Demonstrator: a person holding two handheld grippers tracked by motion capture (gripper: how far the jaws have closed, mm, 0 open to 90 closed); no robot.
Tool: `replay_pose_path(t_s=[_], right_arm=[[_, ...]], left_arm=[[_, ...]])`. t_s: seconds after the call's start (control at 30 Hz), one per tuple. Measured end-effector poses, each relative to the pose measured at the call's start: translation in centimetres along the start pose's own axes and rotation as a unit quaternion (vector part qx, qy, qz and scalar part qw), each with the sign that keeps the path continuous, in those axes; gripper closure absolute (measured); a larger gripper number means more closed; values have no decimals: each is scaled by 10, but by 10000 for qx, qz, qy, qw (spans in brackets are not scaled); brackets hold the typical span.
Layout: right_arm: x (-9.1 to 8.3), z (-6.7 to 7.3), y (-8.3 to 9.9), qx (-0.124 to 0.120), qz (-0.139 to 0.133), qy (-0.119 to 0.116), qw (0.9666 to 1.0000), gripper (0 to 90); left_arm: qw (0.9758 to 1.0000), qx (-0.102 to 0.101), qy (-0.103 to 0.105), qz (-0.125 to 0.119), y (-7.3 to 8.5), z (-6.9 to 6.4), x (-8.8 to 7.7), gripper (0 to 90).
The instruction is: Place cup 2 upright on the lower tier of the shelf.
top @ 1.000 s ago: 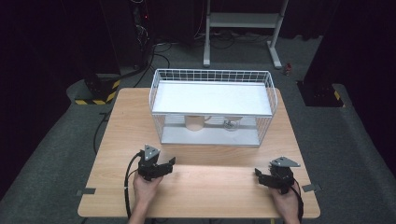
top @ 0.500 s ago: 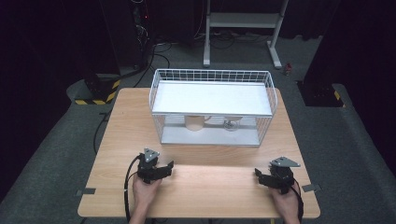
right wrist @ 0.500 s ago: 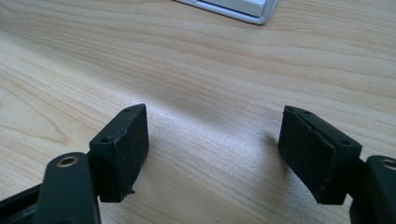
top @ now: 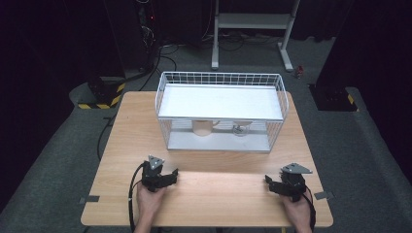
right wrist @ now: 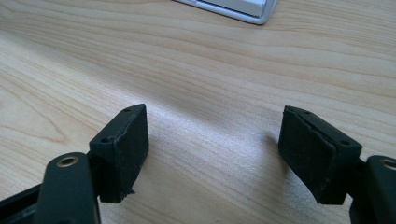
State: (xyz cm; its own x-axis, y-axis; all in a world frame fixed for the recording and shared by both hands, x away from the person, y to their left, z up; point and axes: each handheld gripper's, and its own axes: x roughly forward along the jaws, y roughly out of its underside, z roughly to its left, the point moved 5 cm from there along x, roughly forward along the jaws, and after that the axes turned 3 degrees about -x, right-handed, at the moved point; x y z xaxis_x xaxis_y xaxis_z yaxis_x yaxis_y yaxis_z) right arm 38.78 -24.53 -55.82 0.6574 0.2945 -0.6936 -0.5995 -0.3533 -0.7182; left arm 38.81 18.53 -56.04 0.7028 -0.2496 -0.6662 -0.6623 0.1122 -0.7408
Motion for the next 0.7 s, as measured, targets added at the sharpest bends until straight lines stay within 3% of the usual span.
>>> replay_pose_path(t_s=[0.2,0.7], right_arm=[[0,0,0,1,1,0,10000,244],[0,0,0,23,1,-2,10000,244]], left_arm=[[9995,231,-193,46,2,-2,1,187],[9996,191,-185,51,2,-2,0,179]])
